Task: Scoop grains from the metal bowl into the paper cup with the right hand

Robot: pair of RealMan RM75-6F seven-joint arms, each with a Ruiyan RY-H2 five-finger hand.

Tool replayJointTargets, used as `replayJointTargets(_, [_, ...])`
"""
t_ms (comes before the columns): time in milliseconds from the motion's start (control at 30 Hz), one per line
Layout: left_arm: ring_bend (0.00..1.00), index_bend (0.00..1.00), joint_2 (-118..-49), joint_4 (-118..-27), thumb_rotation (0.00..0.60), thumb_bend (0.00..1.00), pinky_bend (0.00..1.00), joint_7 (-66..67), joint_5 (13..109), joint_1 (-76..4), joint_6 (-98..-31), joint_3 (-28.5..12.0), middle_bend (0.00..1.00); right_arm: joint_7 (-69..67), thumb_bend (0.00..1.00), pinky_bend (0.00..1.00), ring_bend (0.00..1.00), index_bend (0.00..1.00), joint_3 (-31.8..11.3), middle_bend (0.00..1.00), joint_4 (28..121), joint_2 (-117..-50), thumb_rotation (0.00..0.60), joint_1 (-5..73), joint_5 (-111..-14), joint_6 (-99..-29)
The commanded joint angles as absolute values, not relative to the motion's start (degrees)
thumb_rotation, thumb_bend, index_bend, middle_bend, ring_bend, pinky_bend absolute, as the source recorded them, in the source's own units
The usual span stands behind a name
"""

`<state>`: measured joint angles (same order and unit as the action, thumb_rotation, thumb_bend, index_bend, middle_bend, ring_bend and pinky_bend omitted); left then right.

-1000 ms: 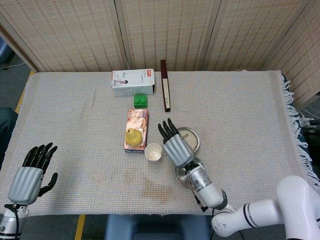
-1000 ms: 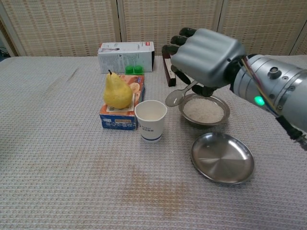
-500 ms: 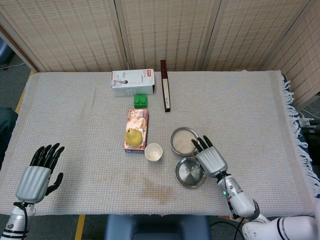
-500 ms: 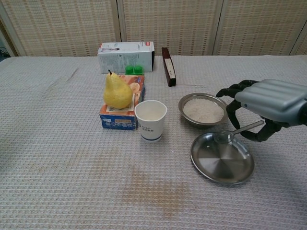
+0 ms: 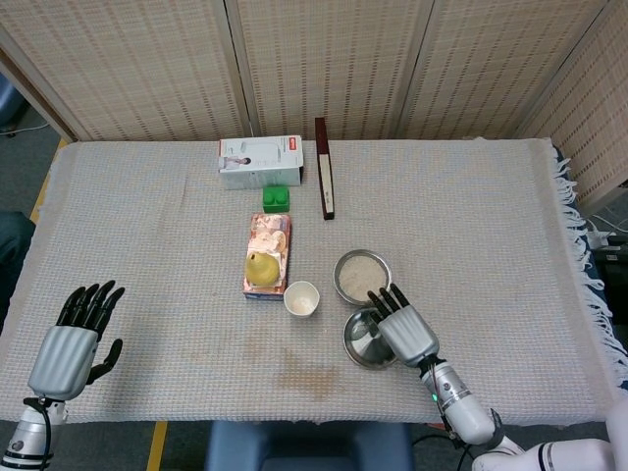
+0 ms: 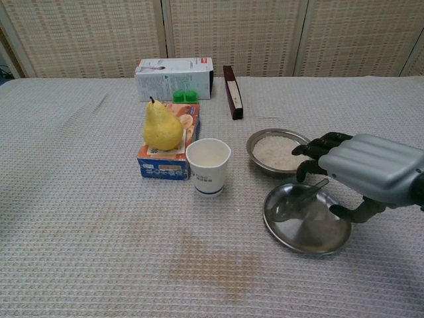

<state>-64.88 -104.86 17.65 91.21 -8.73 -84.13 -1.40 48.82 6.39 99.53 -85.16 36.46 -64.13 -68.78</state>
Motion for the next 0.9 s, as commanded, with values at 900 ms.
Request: replayJointTargets(900, [0.00,0.00,-64.86,-105.61,0.600,0.44,0.07,18.39,91.40,-8.26,-85.46,-2.02,0.00,18.23,0.27,0.00,0.00,0.08,6.85,0.00,100.34,-64.97,0.600,9.02,-79.42,-97.62])
